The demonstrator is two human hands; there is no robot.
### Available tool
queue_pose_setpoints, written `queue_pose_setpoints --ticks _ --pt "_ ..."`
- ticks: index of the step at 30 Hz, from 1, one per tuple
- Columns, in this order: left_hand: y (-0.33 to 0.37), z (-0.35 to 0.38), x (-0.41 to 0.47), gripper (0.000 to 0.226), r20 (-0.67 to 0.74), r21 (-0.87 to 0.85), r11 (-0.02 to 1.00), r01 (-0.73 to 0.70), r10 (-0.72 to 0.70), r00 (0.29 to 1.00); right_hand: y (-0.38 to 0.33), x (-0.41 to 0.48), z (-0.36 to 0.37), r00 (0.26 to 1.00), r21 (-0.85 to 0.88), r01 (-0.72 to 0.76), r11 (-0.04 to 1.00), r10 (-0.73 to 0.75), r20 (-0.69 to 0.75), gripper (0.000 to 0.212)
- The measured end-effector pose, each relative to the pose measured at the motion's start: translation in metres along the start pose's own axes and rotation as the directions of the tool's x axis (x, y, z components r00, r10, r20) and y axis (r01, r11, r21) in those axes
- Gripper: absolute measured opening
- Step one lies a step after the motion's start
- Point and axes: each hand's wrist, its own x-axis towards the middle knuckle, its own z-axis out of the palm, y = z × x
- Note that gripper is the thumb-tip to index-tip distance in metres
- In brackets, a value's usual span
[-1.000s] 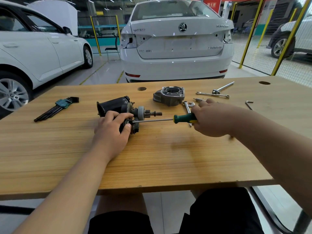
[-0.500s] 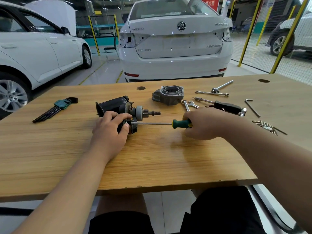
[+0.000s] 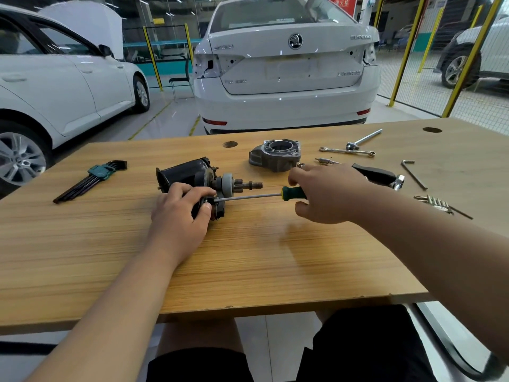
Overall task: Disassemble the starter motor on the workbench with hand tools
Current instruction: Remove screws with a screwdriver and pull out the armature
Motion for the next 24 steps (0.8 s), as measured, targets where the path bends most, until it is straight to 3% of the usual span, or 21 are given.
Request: queue_pose_setpoints --ticks 4,8,12,17,21,24 --pt "0.0 0.0 -0.001 0.03 0.003 0.002 1.0 0.001 -0.001 1.0 -0.003 -0.007 0.001 0.997 0.027 0.001 1.0 -0.003 0.077 0.042" --pt "0.001 0.0 0.0 0.03 0.008 0.008 1.0 0.007 -0.007 1.0 -0.006 -0.008 0.0 0.997 -0.033 0.069 0.997 -0.069 -0.024 0.033" --pt "0.001 0.0 0.0 0.03 0.011 0.011 1.0 0.011 -0.011 1.0 -0.006 -0.005 0.0 0.995 -0.04 -0.007 0.999 0.002 -0.105 0.03" --pt "0.002 -0.001 0.0 0.03 0.022 0.022 1.0 0.015 -0.016 1.0 -0.007 -0.003 0.009 0.998 -0.019 -0.005 1.0 0.004 -0.068 0.053" --pt "0.001 0.0 0.0 0.031 0.022 0.027 1.0 0.016 -0.017 1.0 -0.008 -0.005 0.008 1.0 0.019 -0.014 1.0 0.014 -0.02 0.039" --pt "0.0 0.0 0.0 0.03 0.017 0.019 1.0 0.013 -0.013 1.0 -0.01 -0.007 0.005 0.998 -0.033 0.024 0.999 -0.026 -0.065 0.033"
